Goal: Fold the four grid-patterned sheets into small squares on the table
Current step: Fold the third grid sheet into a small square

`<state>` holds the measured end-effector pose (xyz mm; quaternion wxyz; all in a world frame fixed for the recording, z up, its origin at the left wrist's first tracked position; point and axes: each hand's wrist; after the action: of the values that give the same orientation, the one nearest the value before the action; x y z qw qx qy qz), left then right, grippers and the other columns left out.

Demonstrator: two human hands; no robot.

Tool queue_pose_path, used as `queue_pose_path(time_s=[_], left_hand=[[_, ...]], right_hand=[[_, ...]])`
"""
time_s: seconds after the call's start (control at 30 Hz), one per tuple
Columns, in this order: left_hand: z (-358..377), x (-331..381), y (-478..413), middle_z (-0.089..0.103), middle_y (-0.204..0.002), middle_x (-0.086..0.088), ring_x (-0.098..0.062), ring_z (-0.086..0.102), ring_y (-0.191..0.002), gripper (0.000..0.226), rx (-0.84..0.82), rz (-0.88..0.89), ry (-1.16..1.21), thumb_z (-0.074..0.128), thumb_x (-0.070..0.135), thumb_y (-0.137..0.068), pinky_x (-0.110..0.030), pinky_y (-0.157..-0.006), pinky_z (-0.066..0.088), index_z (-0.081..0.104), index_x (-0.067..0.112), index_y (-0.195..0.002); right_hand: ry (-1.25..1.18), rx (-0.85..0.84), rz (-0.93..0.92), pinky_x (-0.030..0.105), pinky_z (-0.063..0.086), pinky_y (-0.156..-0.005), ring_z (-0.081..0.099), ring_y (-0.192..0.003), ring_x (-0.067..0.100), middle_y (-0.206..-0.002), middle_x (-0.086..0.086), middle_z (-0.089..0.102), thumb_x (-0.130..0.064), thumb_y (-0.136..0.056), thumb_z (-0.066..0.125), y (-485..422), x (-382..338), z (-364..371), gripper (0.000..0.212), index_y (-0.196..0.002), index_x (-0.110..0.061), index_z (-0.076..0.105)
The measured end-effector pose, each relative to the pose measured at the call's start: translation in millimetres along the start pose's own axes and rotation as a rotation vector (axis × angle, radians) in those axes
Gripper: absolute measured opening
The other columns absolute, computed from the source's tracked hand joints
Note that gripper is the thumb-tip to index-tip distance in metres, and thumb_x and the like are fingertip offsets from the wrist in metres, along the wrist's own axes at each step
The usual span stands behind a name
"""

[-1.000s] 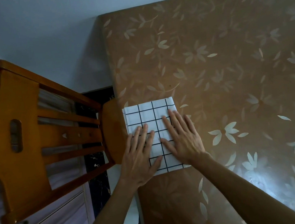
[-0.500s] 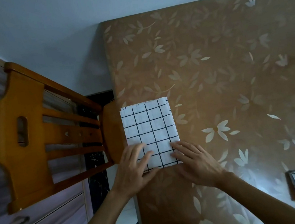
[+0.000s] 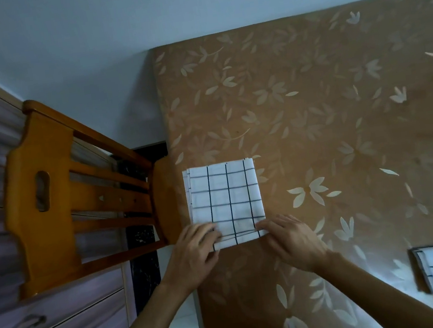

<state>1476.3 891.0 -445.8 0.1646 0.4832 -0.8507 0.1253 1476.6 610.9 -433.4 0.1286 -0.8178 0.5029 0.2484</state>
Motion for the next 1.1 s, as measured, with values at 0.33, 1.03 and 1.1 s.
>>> queue_pose_path(time_s=[0.33, 1.03, 1.1], left_hand=[[-11, 9, 10, 0.071, -0.105, 0.017, 0.005, 0.066, -0.1, 0.031, -0.004, -0.392, 0.58, 0.079, 0.012, -0.082, -0.014, -0.085, 0.054, 0.073, 0.026, -0.11], [0, -12, -4, 0.074, -0.091, -0.012, -0.029, 0.071, -0.084, 0.019, 0.092, -0.88, 0.772, 0.064, 0.035, -0.096, -0.05, -0.072, 0.059, 0.07, 0.017, -0.098], [0, -14, -5, 0.07, -0.087, -0.024, -0.037, 0.069, -0.077, 0.028, 0.1, -0.916, 0.772, 0.063, 0.032, -0.097, -0.048, -0.058, 0.059, 0.068, 0.005, -0.097]], right_hand=[[-0.179, -0.017, 0.221, 0.019, 0.037, -0.093, 0.059, -0.117, 0.009, -0.125, -0.013, 0.064, -0.006, -0.081, 0.065, 9, 0, 7, 0.035, -0.105, -0.031, 0.06], [-0.209, 0.043, 0.522, 0.039, 0.055, -0.059, 0.067, -0.071, 0.019, -0.079, -0.006, 0.07, -0.049, -0.098, 0.05, -77, -3, 7, 0.029, -0.096, -0.023, 0.063], [-0.153, 0.042, 0.528, 0.033, 0.05, -0.056, 0.065, -0.069, 0.018, -0.075, -0.009, 0.065, -0.049, -0.098, 0.049, -86, -2, 5, 0.03, -0.099, -0.023, 0.063]])
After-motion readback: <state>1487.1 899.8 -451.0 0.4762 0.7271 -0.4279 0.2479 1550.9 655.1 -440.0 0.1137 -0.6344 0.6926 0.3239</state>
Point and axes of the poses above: each hand's wrist, its own y-axis away from the middle knuckle, its own z-axis out of the palm, x = y × z
